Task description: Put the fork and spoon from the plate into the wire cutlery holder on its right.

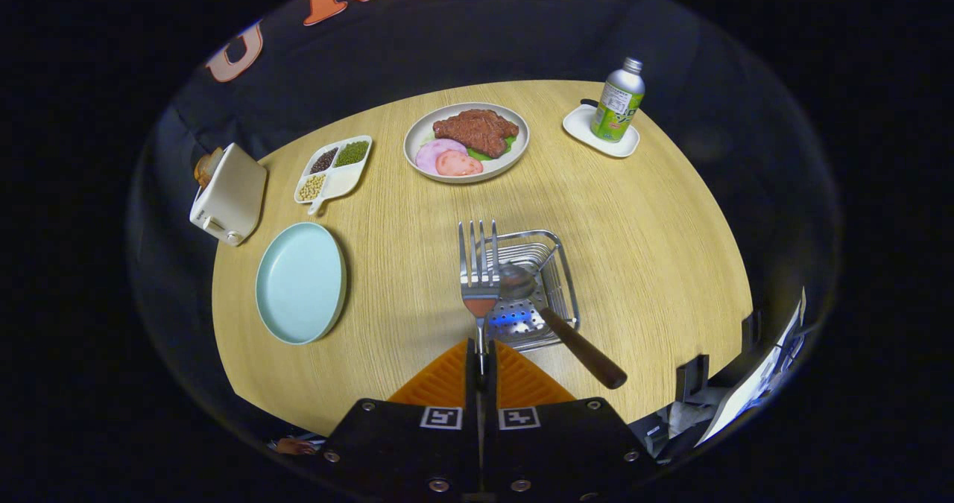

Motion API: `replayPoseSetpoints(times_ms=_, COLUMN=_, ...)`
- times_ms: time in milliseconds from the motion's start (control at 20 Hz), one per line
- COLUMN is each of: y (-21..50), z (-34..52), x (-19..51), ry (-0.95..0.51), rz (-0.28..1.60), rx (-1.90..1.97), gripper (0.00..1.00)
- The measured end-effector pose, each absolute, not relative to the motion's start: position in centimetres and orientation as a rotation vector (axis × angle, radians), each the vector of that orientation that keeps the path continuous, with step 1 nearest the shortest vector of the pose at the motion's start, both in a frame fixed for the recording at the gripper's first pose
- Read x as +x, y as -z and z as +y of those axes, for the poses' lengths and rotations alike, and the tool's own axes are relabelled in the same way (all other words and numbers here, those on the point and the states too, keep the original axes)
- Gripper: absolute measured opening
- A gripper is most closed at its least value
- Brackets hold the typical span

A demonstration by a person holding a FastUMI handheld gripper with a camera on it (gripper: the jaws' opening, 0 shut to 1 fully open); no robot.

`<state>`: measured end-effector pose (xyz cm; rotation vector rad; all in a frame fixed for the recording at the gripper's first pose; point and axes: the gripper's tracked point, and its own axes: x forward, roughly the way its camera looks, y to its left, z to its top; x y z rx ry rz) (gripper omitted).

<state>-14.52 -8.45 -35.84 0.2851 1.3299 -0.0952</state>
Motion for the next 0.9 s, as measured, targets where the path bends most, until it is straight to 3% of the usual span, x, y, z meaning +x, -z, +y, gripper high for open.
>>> replayPoseSetpoints(times_ms=300, y=36.1, z=-10.4, x=-14.6, ry=0.091, rz=1.315, rx=0.258, gripper=0.09)
replayPoseSetpoints(times_ms=650, y=31.6, z=-11.1, x=-9.2, ry=0.025, rz=1.055, rx=0.264, gripper=0.15)
replayPoseSetpoints(times_ms=900, y=24.6, z=-11.7, x=-4.5, ry=-0.023, rz=0.737, rx=0.221, gripper=0.55)
